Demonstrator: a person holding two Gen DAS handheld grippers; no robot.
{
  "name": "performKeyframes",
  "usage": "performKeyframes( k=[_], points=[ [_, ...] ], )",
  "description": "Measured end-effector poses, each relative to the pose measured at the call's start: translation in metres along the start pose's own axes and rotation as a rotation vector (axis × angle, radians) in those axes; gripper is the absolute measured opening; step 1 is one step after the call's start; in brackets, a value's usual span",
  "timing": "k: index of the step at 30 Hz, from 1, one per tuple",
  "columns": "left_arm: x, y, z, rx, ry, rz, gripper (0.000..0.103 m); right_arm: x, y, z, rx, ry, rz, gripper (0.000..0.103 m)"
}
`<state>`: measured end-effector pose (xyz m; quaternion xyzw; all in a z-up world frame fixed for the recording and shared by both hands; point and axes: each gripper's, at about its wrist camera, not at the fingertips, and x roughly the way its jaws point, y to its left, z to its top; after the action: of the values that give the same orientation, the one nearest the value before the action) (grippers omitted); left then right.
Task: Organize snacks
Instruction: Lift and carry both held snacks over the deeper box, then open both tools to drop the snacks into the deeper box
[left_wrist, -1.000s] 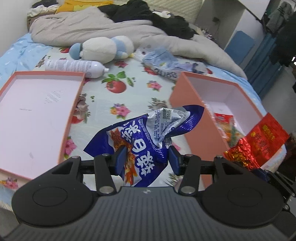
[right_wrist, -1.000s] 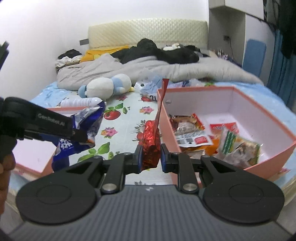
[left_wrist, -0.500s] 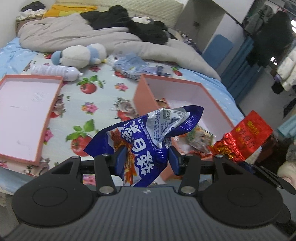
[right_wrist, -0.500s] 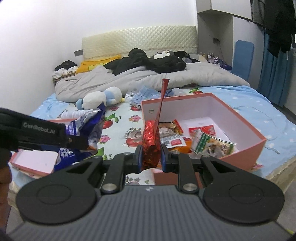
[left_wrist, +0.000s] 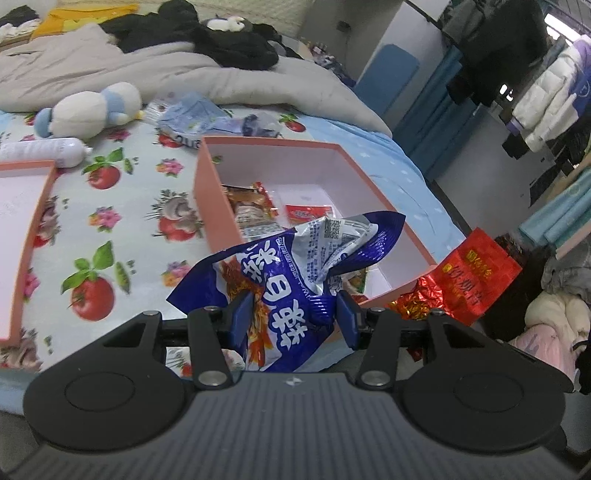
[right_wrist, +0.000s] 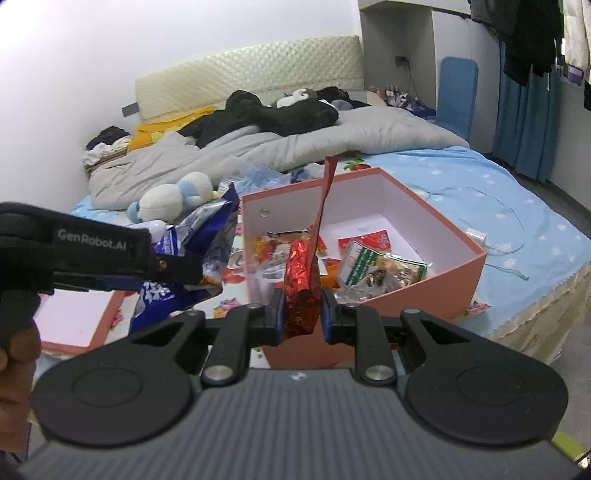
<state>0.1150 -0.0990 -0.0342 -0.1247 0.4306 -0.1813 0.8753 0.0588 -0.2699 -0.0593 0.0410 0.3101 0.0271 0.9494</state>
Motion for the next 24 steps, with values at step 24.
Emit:
performKeyframes(
  k=[24],
  points=[
    [0.209,-0.013,0.120,0.090,0.149,-0.050,0.055,0.177,-0.076,0.059,0.105,0.151,-0.089,0.023]
  ],
)
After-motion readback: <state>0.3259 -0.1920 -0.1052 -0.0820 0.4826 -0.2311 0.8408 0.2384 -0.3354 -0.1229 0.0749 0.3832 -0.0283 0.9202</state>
